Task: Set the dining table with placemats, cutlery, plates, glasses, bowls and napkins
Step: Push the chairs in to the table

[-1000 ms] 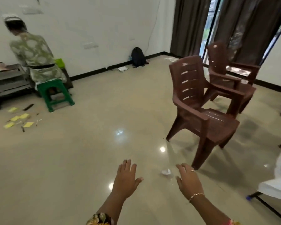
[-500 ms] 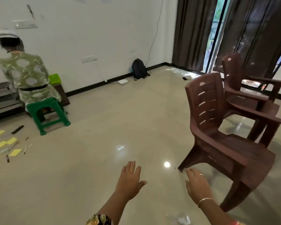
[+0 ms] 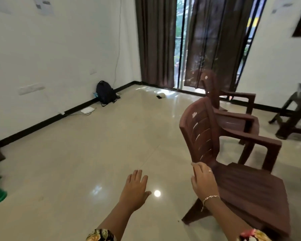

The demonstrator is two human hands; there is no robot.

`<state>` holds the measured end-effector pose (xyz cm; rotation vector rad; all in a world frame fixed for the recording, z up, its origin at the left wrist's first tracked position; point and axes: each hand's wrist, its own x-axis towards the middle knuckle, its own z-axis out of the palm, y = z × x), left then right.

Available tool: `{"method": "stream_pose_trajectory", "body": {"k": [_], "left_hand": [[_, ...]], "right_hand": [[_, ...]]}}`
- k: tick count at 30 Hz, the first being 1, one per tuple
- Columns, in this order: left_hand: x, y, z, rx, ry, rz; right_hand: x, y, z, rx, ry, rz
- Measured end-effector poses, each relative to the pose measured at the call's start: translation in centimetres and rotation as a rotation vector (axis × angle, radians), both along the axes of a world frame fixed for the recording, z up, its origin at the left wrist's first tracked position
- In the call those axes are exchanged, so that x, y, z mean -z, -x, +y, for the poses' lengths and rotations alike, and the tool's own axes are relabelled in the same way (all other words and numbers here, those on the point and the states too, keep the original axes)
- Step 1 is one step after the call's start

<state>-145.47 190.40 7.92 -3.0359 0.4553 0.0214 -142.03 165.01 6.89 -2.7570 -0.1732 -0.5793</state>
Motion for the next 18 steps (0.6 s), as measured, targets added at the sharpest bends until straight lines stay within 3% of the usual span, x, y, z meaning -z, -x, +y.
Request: {"method": "stream_pose_trajectory", "body": {"k": [6, 8, 12, 16, 18], "left_hand": [[-0.7, -15.5, 3.8, 0.192, 0.036, -0.068], [-1.5, -20.4, 4.6, 0.27, 0.023, -0.049], [-2.9, -29.3, 3.7, 0.336, 0.034, -0.077], [-4.4, -36.0, 0.6, 0.459, 0.079, 0.052], [-4.5, -39.7, -1.5, 0.551, 0.111, 0.011]], "right_hand": [[-1.9, -12.0, 2.9, 0.186, -0.064, 0.013], [-2.8, -16.3, 3.6, 0.286, -0.219, 0.012], [-4.5, -22.9, 3.9, 0.589, -0.782, 0.151], [-5.0, -27.4, 2.4, 0.633, -0.932, 0.355], [-5.0, -29.5, 2.1, 0.613, -0.948, 0.418]]}}
